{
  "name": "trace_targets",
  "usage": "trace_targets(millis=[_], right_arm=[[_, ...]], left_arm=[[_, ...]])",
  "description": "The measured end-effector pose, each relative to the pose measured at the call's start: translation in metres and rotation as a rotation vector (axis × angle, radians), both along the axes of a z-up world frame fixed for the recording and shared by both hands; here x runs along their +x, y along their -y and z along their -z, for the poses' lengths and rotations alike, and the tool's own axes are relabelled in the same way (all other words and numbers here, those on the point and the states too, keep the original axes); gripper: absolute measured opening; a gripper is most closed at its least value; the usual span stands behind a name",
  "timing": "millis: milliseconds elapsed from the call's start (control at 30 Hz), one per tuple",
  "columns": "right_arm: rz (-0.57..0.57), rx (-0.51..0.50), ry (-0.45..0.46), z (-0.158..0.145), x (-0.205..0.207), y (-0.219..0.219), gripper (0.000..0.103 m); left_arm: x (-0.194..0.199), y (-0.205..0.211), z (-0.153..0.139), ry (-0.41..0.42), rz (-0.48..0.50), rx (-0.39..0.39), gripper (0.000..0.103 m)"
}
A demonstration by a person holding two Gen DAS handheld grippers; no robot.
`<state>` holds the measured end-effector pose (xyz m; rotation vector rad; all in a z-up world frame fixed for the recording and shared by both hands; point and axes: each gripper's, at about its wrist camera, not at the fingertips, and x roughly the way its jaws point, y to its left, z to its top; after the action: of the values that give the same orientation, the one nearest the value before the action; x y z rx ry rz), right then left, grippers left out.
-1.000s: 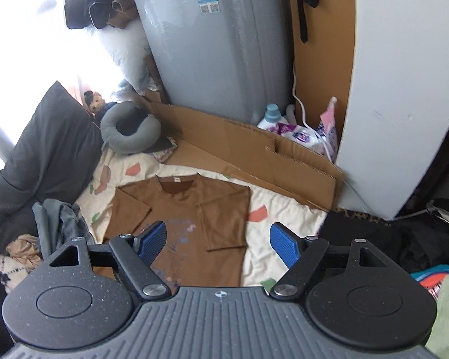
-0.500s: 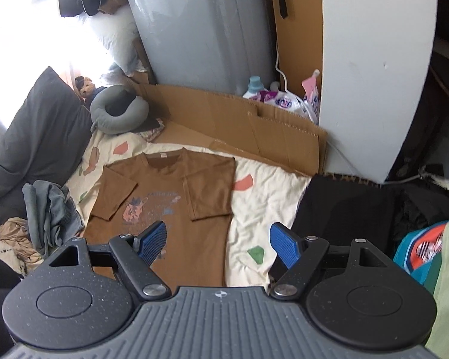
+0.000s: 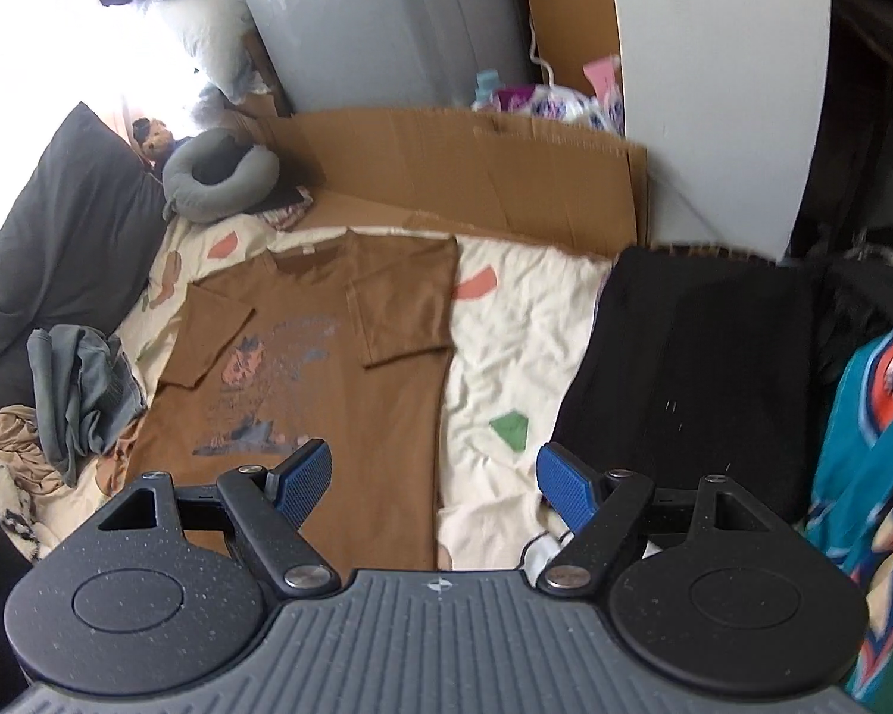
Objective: Fold clothes
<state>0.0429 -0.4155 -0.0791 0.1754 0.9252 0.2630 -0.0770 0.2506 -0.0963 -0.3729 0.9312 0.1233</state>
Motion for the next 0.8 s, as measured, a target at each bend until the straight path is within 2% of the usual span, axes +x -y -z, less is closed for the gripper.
trace_targets(millis=[100, 367, 533, 633, 800], right_arm=[[-0.001, 0.005, -0.024, 0.029, -0.005, 0.0, 0.08], [0.007, 0.018, -0.132, 0.101, -0.012, -0.004, 0.067], [-0.012, 0.011, -0.2, 0.144, -0.016, -0.014, 0.051], [-0.019, 0.01, -0.245, 0.169, -0.017, -0.02, 0.045], [-0.041, 0.011, -0.315, 0.206, -0.018, -0.033, 0.043]], left_arm=[[-0.006, -0.003, 0.026, -0.032, -0.012, -0.02, 0.073], [-0.01, -0.006, 0.08, -0.112, -0.064, -0.055, 0.064], [-0.008, -0.002, 0.112, -0.186, -0.064, -0.043, 0.058], [-0.008, -0.001, 0.13, -0.229, -0.077, -0.049, 0.054], [-0.008, -0.001, 0.157, -0.283, -0.111, -0.071, 0.051]])
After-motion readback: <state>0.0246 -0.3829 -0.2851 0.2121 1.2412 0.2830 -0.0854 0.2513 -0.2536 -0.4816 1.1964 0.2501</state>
